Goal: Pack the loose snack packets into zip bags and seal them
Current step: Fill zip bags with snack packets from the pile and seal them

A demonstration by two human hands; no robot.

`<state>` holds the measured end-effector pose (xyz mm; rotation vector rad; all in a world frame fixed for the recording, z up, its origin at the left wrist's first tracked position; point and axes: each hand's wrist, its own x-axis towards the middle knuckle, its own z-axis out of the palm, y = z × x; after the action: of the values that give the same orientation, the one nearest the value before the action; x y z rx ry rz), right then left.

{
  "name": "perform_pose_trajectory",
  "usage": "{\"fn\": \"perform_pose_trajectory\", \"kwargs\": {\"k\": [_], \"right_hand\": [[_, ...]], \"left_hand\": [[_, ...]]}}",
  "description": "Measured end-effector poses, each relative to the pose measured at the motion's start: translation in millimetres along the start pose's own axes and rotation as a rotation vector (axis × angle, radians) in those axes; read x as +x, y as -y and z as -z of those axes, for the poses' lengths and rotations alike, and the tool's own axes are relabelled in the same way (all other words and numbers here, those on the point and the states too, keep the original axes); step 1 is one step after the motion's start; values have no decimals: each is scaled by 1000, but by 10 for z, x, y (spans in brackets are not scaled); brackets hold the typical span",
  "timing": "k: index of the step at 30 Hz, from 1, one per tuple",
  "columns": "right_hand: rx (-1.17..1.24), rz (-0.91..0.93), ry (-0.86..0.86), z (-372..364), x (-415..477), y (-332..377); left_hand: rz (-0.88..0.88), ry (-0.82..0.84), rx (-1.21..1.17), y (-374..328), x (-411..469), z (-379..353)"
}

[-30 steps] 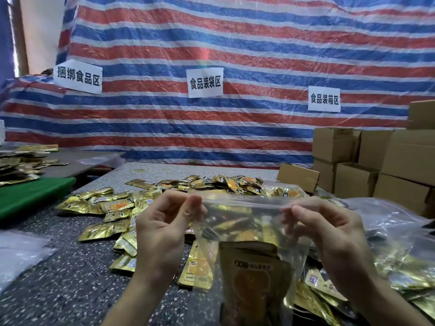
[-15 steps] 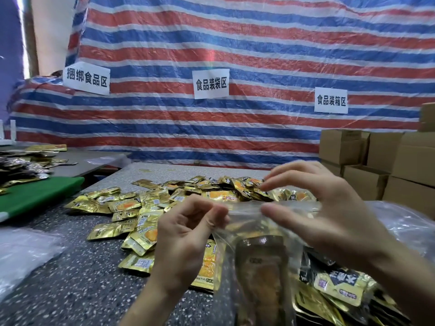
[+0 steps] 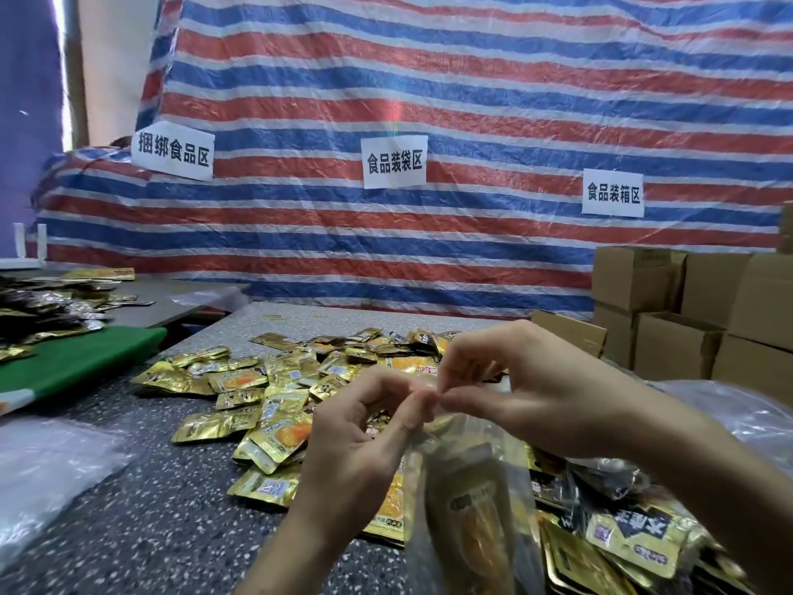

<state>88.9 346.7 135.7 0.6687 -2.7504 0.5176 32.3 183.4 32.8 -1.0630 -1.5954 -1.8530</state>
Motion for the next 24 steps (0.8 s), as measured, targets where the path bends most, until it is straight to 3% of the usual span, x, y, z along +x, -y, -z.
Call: {"fn": "perform_pose_trajectory", "kwargs": {"k": [5,13,21,24], "right_hand": [[-87,6,-24,-42,-35,22],[190,-27,119,22,-28,13],[158,25,48,-15,-38,-62],[290,40,44,-15,-87,-107]], "left_hand": [[-19,99,106,-7,-21,-18],[-169,59,172,-33,-44,-25],[-8,153,56,-78,-37,-53],[-37,152,23,-94,-50,-49]]}}
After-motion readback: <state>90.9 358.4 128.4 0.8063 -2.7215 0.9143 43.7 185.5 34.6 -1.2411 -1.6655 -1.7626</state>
